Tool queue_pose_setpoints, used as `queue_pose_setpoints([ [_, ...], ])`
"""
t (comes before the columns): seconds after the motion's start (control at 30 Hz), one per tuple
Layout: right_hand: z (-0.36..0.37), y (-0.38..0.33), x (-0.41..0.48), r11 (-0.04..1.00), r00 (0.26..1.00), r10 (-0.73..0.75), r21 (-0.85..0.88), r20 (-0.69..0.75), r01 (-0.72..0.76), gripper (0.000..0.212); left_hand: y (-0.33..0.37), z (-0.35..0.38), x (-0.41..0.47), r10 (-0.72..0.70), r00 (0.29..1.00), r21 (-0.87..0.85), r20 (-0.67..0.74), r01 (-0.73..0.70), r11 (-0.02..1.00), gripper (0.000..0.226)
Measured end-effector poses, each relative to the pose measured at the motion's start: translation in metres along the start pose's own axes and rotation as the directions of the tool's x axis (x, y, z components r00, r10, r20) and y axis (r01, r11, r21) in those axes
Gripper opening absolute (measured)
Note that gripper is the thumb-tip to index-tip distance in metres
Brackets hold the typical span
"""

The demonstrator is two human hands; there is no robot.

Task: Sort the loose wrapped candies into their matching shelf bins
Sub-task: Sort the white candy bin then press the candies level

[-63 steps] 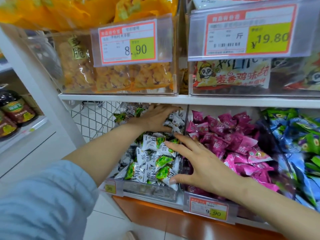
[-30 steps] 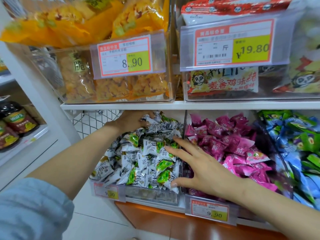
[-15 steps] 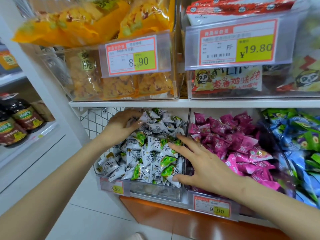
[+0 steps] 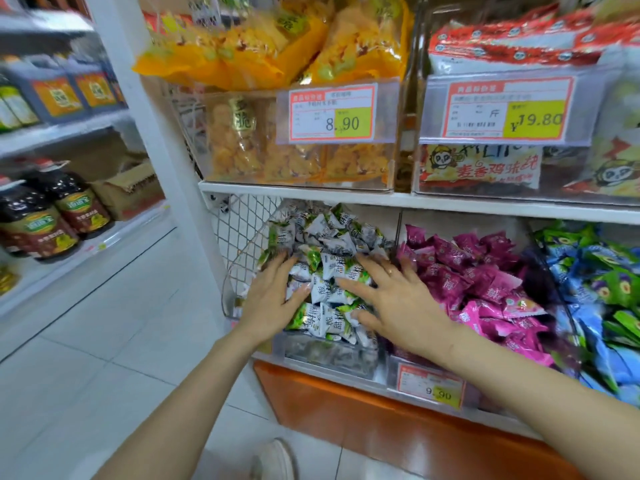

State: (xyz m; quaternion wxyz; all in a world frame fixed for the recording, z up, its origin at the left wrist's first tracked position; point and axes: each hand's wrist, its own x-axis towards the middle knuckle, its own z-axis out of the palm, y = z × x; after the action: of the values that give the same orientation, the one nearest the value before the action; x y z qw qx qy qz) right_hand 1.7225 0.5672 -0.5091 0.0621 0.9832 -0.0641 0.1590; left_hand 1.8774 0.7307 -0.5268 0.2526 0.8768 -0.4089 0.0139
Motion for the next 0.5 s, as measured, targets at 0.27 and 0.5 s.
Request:
queue_pose_setpoints([
  [0.27, -0.017, 0.007, 0.044, 0.983, 0.971, 0.174, 0.027, 0.165, -0.181, 0.058, 0.002, -0.001, -0.007, -0.029, 0.996, -0.009, -0.087, 0.029, 1.0, 0.078],
  [0.5, -0.007, 0.039, 0.071, 0.874, 0.908, 0.373, 0.255, 0.191, -0.413, 0.044, 0.009, 0.003, -0.021, -0.114, 0.979, -0.044, -0.17, 0.108, 0.993, 0.041],
])
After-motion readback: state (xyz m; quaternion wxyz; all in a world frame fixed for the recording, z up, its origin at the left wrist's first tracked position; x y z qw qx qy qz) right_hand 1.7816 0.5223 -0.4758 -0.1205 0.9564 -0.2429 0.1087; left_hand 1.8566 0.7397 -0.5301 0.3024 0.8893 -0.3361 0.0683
